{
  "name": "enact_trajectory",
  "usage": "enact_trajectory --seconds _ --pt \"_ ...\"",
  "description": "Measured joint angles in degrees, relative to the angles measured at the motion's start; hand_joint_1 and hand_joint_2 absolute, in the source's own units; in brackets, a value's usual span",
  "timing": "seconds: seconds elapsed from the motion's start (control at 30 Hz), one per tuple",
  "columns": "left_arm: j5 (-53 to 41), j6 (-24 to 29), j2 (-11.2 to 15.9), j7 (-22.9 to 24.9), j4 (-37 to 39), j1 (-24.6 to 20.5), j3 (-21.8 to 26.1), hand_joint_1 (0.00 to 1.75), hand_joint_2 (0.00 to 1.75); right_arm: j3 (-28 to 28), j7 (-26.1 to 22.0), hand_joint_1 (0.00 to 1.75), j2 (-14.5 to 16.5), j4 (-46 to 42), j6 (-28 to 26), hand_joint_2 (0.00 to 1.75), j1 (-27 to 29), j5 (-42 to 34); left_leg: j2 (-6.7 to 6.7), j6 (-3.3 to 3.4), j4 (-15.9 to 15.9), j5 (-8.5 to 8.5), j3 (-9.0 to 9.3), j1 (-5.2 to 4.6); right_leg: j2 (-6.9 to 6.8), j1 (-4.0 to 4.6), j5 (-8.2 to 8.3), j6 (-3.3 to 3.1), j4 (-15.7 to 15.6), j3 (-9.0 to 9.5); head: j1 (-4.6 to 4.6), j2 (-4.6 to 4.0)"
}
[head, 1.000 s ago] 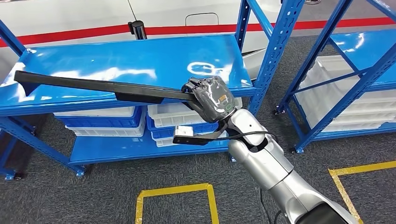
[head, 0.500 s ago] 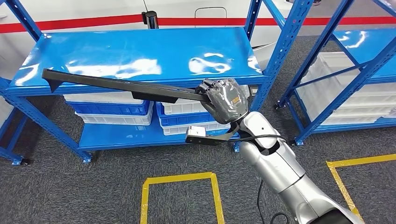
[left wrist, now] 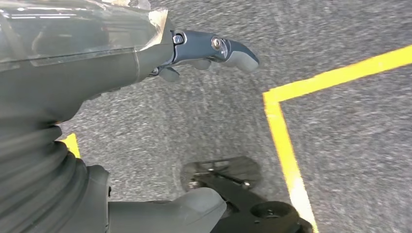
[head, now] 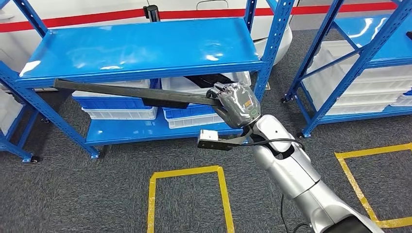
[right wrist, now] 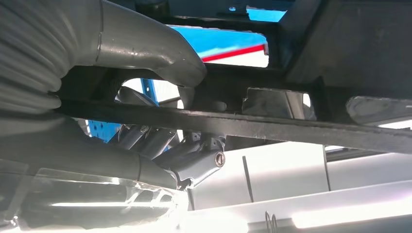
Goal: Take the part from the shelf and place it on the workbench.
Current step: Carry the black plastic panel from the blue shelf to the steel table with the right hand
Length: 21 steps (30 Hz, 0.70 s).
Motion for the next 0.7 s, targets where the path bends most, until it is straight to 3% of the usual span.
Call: enact_trajectory --seconds 0.07,0.13,0.17,0.23,0.27,0.33,0.4,0.43,0.47,0.5,0.57,0.63,0.67,0.7 --pt "0.1 0.1 0.1 0.0 0.0 -0.2 0.0 0.0 1.75 0.0 -0.6 1.75 -0.3 0.2 -0.1 1.75 0.0 -0.5 -0.03 -0.06 -5.8 1.99 5.57 0.3 0.0 -0.01 0.9 0.59 0.7 -1.67 -0.03 0.0" --pt "0.1 0.2 0.2 -0.1 0.0 -0.5 0.0 0.0 1.75 0.0 -1.0 1.75 -0.7 0.3 -0.2 1.75 0.0 -0.8 -0.21 0.33 -13.0 1.01 10.72 0.19 -0.03 0.16 1.69 1.36 1.3 -2.76 0.04 0.0" --pt "0.1 0.2 0.2 -0.1 0.0 -0.7 0.0 0.0 1.75 0.0 -1.2 1.75 -0.7 0.4 -0.3 1.75 -0.1 -1.0 -0.28 0.72 -14.9 0.35 11.78 -0.03 -0.07 0.26 2.13 1.82 1.4 -3.06 0.05 0.0" --pt "0.1 0.2 0.2 -0.1 0.0 -0.8 0.0 0.0 1.75 0.0 -1.3 1.75 -0.9 0.5 -0.6 1.75 0.0 -1.2 -0.15 1.99 -15.6 0.89 11.33 -0.35 -0.11 0.3 2.97 2.72 1.3 -3.49 0.09 0.0" --pt "0.2 0.2 0.2 -0.2 0.0 -0.9 0.0 0.0 1.75 0.0 -1.4 1.75 -1.0 0.6 -0.8 1.75 0.1 -1.3 0.0 2.74 -15.7 1.59 10.84 -0.44 -0.07 0.28 2.48 2.86 1.8 -3.98 0.09 0.0" --pt "0.3 0.4 0.3 -0.2 0.0 -0.9 0.0 0.0 1.75 0.0 -1.4 1.75 -1.1 0.8 -1.0 1.75 0.1 -1.3 0.33 4.02 -16.0 3.25 9.4 -0.44 0.03 0.22 -1.29 2.35 5.5 -5.91 0.21 0.0" --pt "0.3 0.5 0.4 -0.2 0.0 -0.9 0.0 0.0 1.75 0.0 -1.4 1.75 -1.1 1.0 -1.0 1.75 0.2 -1.3 0.39 4.45 -16.0 4.77 7.48 -0.57 0.1 0.18 -6.25 1.8 12.9 -8.05 0.34 0.0" --pt "0.3 0.5 0.4 -0.3 0.0 -0.9 0.0 0.0 1.75 0.1 -1.5 1.75 -1.1 1.2 -1.0 1.75 0.2 -1.3 0.4 4.45 -16.0 5.56 6.48 -0.63 0.11 0.2 -7.48 1.98 16.3 -8.49 0.35 0.0" --pt "0.3 0.6 0.4 -0.3 0.0 -0.9 0.0 0.0 1.75 0.2 -1.5 1.75 -1.1 1.3 -1.0 1.75 0.2 -1.3 0.42 4.4 -15.9 6.3 5.51 -0.67 0.12 0.22 -7.56 2.4 18.4 -8.31 0.36 0.0" --pt "0.3 0.6 0.4 -0.3 0.0 -0.9 0.0 0.0 1.75 0.3 -1.5 1.75 -1.1 1.5 -1.0 1.75 0.2 -1.3 0.43 4.3 -15.9 7.05 4.55 -0.72 0.12 0.24 -6.72 2.93 18.8 -7.26 0.37 0.0" --pt "0.3 0.8 0.3 -0.5 0.0 -0.9 0.0 0.0 1.75 0.4 -1.5 1.75 -1.0 1.6 -1.1 1.75 0.2 -1.3 0.41 3.98 -15.9 8.54 2.84 -0.76 0.12 0.3 -4.79 3.38 13.7 -2.01 0.37 0.0" --pt "0.4 0.9 0.3 -0.5 -0.1 -1.0 0.0 0.0 1.75 0.4 -1.5 1.75 -0.8 1.7 -1.4 1.75 0.2 -1.2 0.37 3.41 -15.9 10.01 1.67 -0.91 0.16 0.74 -5.49 2.71 4.4 4.9 0.33 0.0" --pt "0.6 0.9 0.3 -0.6 -0.1 -1.0 0.0 0.0 1.75 0.5 -1.5 1.75 -0.6 1.7 -1.7 1.75 0.3 -1.2 0.38 3.1 -16.1 10.78 1.4 -0.98 0.23 0.93 -6.18 2.29 1.2 6.89 0.34 0.0" --pt "0.8 1.0 0.3 -0.6 -0.1 -0.9 0.1 0.0 1.75 0.5 -1.5 1.75 -0.3 1.8 -1.9 1.75 0.4 -1.1 0.38 2.78 -16.3 11.5 1.2 -1.04 0.3 1.16 -6.46 2.01 -0.4 7.54 0.34 0.0"
